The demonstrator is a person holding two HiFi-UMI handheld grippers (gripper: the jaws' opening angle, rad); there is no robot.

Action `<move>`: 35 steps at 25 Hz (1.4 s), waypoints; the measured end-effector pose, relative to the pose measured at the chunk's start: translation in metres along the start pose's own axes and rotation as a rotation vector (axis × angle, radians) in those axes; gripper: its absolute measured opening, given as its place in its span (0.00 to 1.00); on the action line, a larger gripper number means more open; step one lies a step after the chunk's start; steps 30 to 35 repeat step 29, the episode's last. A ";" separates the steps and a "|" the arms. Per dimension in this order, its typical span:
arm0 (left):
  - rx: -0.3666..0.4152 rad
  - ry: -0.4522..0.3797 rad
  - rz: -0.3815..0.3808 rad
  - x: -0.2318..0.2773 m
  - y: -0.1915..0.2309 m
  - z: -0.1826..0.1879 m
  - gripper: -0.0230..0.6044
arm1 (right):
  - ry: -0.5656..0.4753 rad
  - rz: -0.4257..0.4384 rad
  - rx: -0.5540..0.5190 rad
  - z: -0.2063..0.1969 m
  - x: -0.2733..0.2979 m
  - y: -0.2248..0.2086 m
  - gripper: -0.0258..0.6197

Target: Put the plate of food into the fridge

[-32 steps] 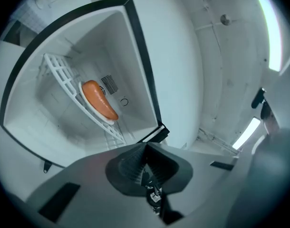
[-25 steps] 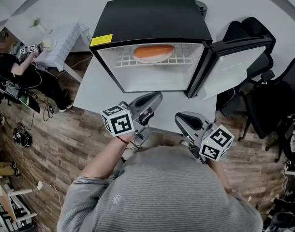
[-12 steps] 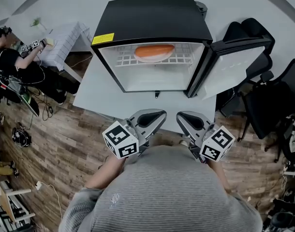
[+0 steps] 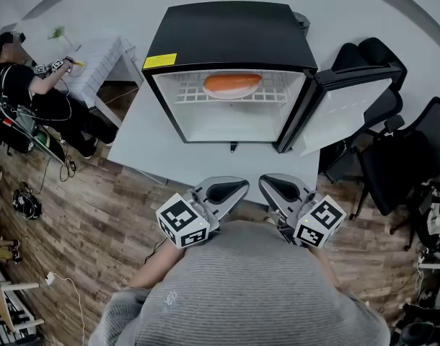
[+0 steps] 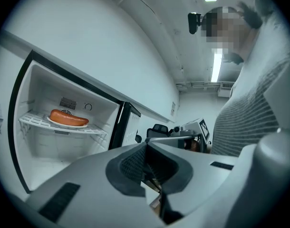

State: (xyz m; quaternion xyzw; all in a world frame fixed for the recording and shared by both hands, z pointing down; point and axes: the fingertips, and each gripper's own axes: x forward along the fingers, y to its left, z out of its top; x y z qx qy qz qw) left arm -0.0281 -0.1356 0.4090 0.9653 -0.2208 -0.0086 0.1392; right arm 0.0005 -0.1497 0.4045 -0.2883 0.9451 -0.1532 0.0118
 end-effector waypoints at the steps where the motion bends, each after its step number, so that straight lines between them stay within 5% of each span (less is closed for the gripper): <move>1: 0.017 0.009 0.004 -0.001 -0.001 -0.002 0.05 | 0.011 0.002 -0.007 -0.002 0.001 0.002 0.06; 15: 0.053 0.066 0.036 -0.003 -0.007 -0.020 0.05 | 0.038 0.053 -0.022 -0.013 0.006 0.024 0.06; 35: 0.095 0.045 0.036 -0.005 -0.016 -0.010 0.05 | 0.046 0.057 -0.020 -0.018 0.003 0.032 0.06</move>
